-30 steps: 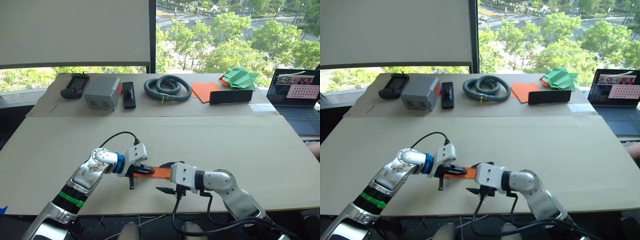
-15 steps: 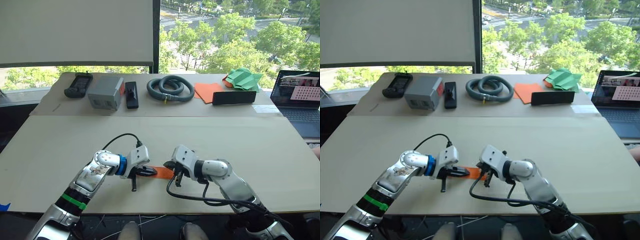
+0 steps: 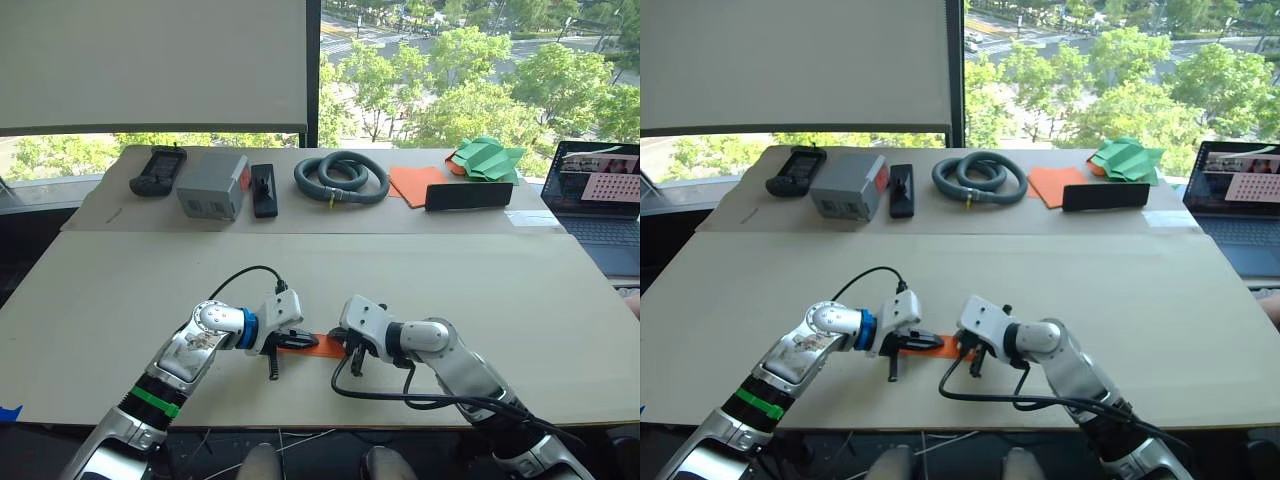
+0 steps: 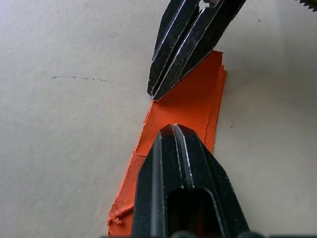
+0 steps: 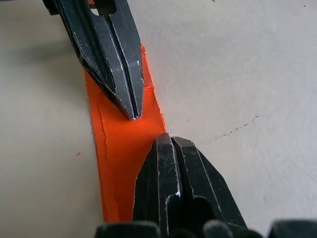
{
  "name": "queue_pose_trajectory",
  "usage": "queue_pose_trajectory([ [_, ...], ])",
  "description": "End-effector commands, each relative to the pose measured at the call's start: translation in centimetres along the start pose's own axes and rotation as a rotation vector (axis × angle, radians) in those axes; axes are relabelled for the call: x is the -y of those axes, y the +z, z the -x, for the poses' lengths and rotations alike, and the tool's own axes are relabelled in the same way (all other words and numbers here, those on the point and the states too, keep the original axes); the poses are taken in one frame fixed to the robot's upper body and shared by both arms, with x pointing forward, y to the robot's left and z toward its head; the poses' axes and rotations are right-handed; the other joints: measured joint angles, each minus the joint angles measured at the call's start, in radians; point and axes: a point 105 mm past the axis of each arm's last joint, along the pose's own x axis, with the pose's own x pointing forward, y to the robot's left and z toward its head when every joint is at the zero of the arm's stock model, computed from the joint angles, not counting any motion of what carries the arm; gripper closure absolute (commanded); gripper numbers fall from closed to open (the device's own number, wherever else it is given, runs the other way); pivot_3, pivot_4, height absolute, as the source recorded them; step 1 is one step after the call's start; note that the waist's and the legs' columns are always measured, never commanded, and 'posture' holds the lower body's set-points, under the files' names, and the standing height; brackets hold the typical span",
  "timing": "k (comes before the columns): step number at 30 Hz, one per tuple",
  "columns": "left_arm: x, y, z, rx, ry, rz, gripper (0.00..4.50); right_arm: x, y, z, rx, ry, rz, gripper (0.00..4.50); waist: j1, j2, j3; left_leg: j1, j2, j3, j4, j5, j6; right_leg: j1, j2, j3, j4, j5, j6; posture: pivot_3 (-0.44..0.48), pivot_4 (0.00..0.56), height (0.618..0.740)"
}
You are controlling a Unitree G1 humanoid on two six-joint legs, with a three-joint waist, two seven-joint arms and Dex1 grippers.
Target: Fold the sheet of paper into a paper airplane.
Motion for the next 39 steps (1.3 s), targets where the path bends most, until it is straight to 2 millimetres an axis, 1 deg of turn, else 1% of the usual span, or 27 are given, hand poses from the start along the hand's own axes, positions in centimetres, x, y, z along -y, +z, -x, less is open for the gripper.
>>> queue_pose_trajectory([
  [1, -0.2, -1.3, -0.2, -0.060, 0.013, 0.013, 4.50, -0.1, -2.7, 0.2, -0.119, 0.005, -0.045, 4.47, 0.001, 0.000, -0.001, 0.000, 0.000, 0.000, 0.000, 0.000, 0.000, 0.000, 0.000, 0.000, 0.000, 0.000, 0.000, 0.000, 0.150, 0.704],
  [6, -0.4, -1.7, -0.4, -0.078, 0.024, 0.016, 4.50, -1.1, -3.1, 0.5, -0.140, 0.042, -0.023, 4.47, 0.002, 0.001, -0.003, 0.000, -0.001, 0.000, 0.000, 0.000, 0.000, 0.001, -0.001, 0.000, 0.000, 0.000, 0.000, 0.000, 0.150, 0.704],
  [8, -0.4, -1.8, -0.5, -0.081, 0.023, 0.017, 4.50, -1.0, -2.7, 0.6, -0.122, 0.030, -0.022, 4.47, 0.002, 0.002, -0.004, 0.000, -0.001, 0.000, 0.000, 0.000, 0.000, 0.001, -0.001, 0.000, -0.001, 0.000, 0.001, 0.000, 0.150, 0.704],
  [10, -0.3, -1.9, -0.6, -0.082, 0.021, 0.018, 4.50, -0.4, -1.7, 0.6, -0.076, -0.002, -0.028, 4.47, 0.001, 0.002, -0.004, 0.001, -0.001, 0.000, 0.000, 0.000, 0.000, 0.002, -0.001, 0.000, -0.001, 0.000, 0.001, 0.000, 0.150, 0.704],
  [12, -0.3, -1.9, -0.6, -0.083, 0.018, 0.018, 4.50, 0.1, 0.1, 0.6, 0.000, -0.027, -0.020, 4.47, 0.000, 0.002, -0.004, 0.001, -0.001, 0.000, 0.000, 0.000, 0.000, 0.002, -0.001, 0.000, -0.001, 0.000, 0.001, 0.000, 0.150, 0.704],
  [14, -0.3, -2.0, -0.7, -0.083, 0.018, 0.018, 4.50, 0.2, 1.4, 0.7, 0.053, -0.028, -0.007, 4.47, 0.000, 0.002, -0.004, 0.001, -0.001, 0.000, 0.000, 0.000, 0.000, 0.001, -0.001, 0.000, -0.001, 0.000, 0.001, 0.000, 0.150, 0.704],
  [20, -0.3, -2.0, -0.6, -0.084, 0.015, 0.021, 4.50, -0.4, 2.7, 0.6, 0.100, -0.006, 0.001, 4.47, 0.000, 0.003, -0.004, 0.000, -0.001, 0.000, 0.000, 0.000, 0.000, 0.000, -0.001, 0.000, -0.001, 0.000, 0.001, 0.000, 0.150, 0.704],
  [22, -0.2, -2.1, -0.6, -0.085, 0.014, 0.020, 4.50, -0.5, 2.0, 0.4, 0.060, -0.003, 0.015, 4.47, 0.000, 0.003, -0.004, 0.000, -0.001, 0.000, 0.000, 0.000, 0.000, 0.000, -0.001, 0.000, -0.001, 0.000, 0.001, 0.000, 0.150, 0.704],
  [25, -0.1, -2.1, -0.6, -0.085, 0.013, 0.021, 4.50, -1.2, -0.2, 0.2, -0.031, 0.026, 0.006, 4.47, 0.000, 0.003, -0.004, 0.000, -0.001, 0.000, 0.000, 0.000, 0.000, 0.000, -0.001, 0.000, -0.001, 0.000, 0.001, 0.000, 0.150, 0.704],
  [26, -0.1, -2.1, -0.6, -0.085, 0.014, 0.022, 4.50, -1.3, -0.7, 0.2, -0.048, 0.031, -0.001, 4.47, 0.000, 0.003, -0.004, 0.000, -0.001, 0.000, 0.000, 0.000, -0.001, 0.000, -0.001, 0.000, -0.001, 0.000, 0.001, 0.000, 0.150, 0.704],
  [29, -0.1, -2.1, -0.6, -0.085, 0.015, 0.021, 4.50, -0.9, -3.0, 0.1, -0.149, 0.009, -0.052, 4.47, 0.000, 0.003, -0.004, 0.000, -0.001, 0.000, 0.000, 0.000, -0.001, 0.000, -0.001, 0.000, -0.001, 0.000, 0.001, 0.000, 0.150, 0.704],
  [31, -0.1, -2.1, -0.6, -0.086, 0.015, 0.021, 4.50, -1.0, -3.9, 0.2, -0.190, 0.012, -0.083, 4.47, 0.000, 0.004, -0.005, 0.001, -0.001, 0.000, 0.000, 0.000, -0.001, 0.000, -0.001, 0.000, -0.001, 0.000, 0.001, 0.000, 0.150, 0.704],
  [36, 0.1, -2.4, -0.6, -0.098, 0.010, 0.018, 4.50, -1.7, -5.3, 0.7, -0.258, 0.046, -0.152, 4.47, 0.000, 0.004, -0.008, 0.001, -0.001, 0.000, 0.000, 0.000, -0.001, 0.001, -0.002, 0.000, -0.002, -0.001, 0.001, 0.000, 0.150, 0.704],
  [39, 0.2, -2.4, -0.6, -0.098, 0.007, 0.019, 4.50, -1.9, -5.4, 1.1, -0.265, 0.054, -0.146, 4.47, 0.002, 0.005, -0.011, 0.001, -0.001, 0.000, 0.000, 0.000, -0.001, 0.001, -0.002, 0.000, -0.002, -0.001, 0.001, 0.000, 0.150, 0.704],
])
